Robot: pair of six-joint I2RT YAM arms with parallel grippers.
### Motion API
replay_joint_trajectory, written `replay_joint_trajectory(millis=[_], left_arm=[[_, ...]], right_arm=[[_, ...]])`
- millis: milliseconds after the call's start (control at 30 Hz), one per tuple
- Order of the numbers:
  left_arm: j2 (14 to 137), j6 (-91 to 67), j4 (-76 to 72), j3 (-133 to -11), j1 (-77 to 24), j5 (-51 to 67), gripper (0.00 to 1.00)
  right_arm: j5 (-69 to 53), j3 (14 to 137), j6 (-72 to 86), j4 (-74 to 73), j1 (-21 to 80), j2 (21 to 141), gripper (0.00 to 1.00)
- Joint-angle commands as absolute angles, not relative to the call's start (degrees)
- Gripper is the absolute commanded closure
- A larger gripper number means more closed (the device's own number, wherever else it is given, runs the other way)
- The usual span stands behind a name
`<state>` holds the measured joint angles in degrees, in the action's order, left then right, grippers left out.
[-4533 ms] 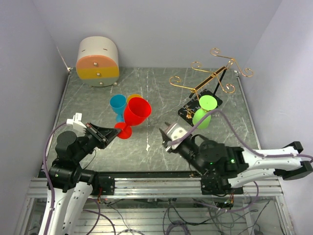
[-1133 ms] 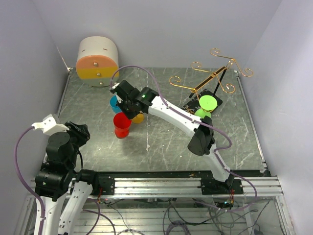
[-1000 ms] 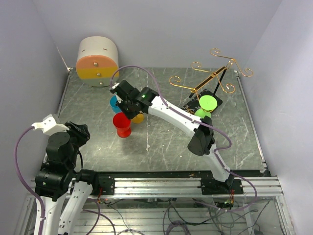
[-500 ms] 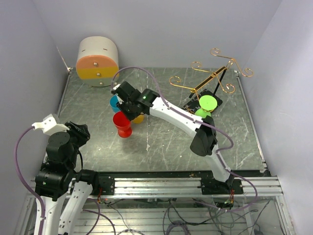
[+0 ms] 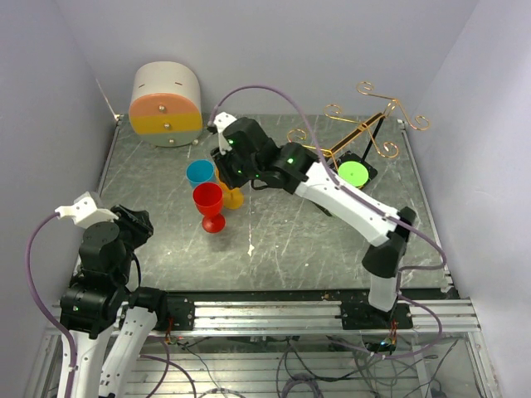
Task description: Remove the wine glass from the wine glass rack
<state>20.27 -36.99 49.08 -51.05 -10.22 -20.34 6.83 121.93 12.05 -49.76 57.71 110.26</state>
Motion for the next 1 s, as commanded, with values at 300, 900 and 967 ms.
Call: replay_joint_trajectory(millis=[300,900,967], left_arm=[[20.96,-36.56,47.42,-51.15,-10.07,-20.3,0.5],[21.05,-36.15,46.8,-50.8,-10.79,-19.36,0.51],[20.97,-36.15,46.84,-50.72,-10.81,-19.34,0.51]], right_arm=[[3.76,86.2,29.85,-30.6,37.02,68.89,0.5],[26.29,86.64,33.86,-48.06,30.48,53.16,0.45],[25.9,89.22,32.34,-48.6,30.49,56.54,0.45]])
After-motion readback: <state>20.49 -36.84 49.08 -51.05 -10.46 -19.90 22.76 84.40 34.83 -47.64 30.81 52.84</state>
